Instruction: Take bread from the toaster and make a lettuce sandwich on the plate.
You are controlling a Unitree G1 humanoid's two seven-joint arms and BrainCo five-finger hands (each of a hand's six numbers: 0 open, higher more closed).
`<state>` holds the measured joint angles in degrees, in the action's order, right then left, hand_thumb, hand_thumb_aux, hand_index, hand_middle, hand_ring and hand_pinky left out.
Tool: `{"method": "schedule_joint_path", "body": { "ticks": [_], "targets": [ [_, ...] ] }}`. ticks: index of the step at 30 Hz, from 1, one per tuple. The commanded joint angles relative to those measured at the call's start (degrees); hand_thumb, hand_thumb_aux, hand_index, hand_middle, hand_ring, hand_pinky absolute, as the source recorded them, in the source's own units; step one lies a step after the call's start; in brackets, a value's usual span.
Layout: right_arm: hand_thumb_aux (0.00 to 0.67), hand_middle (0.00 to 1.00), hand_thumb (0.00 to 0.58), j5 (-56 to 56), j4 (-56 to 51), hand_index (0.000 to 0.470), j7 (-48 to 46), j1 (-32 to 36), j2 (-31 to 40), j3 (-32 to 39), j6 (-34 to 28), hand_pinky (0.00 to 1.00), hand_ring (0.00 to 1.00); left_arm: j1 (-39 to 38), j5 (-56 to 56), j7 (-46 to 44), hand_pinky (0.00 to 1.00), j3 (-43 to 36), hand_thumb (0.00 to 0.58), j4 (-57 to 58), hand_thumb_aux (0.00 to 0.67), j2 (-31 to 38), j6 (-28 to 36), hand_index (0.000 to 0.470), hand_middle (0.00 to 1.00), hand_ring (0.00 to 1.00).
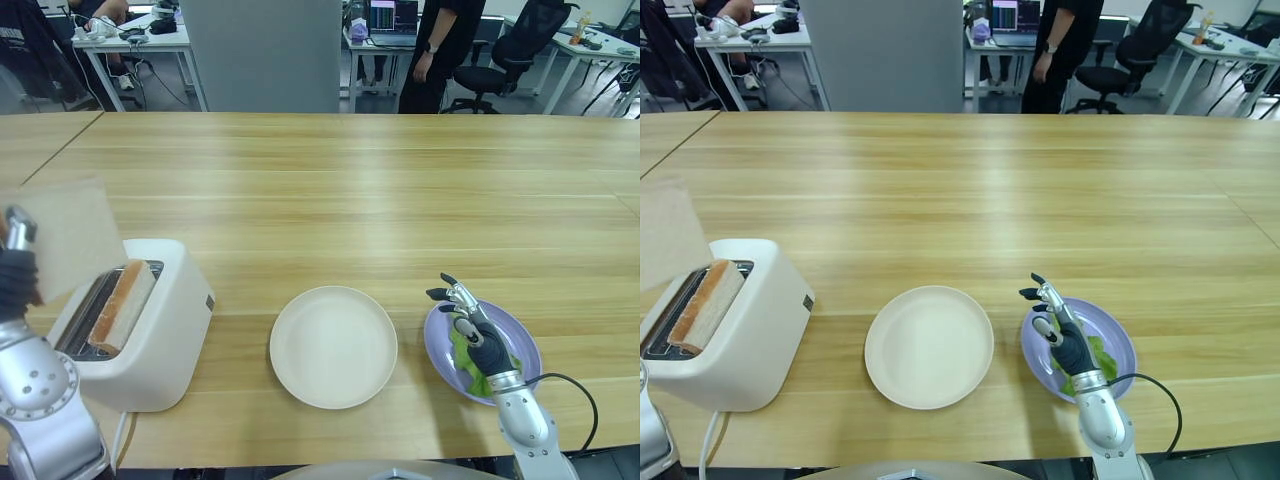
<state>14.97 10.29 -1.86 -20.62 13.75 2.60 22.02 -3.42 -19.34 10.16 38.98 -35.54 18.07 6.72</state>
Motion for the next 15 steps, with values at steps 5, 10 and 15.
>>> {"method": "schedule_joint_path", "body": {
  "ticks": [5, 10, 15],
  "targets": [
    [0.000, 0.27, 0.000, -0.41, -1.60, 0.000, -0.85, 1.99, 0.04, 0.56, -0.40, 0.27, 0.27, 5.75, 8.28, -3.17, 1.00, -6.94, 0.580, -8.77, 0.670, -4.70, 6.66, 0.460, 1.00, 1.00],
    [0.000, 0.27, 0.000, -0.80, -1.92, 0.000, -1.33, 3.27, -0.03, 0.83, -0.43, 0.27, 0.27, 5.12, 15.55, -7.60, 1.00, -19.39, 0.580, -10.20, 0.670, -11.76, 10.39, 0.460, 1.00, 1.00],
    [0.000, 0.27, 0.000, -1.34, -1.92, 0.000, -2.12, 4.80, 0.13, 1.19, -0.62, 0.27, 0.27, -0.05, 19.08, -11.29, 1.00, -31.62, 0.580, -4.88, 0.670, -17.14, 11.57, 0.460, 1.00, 1.00]
  ]
}}
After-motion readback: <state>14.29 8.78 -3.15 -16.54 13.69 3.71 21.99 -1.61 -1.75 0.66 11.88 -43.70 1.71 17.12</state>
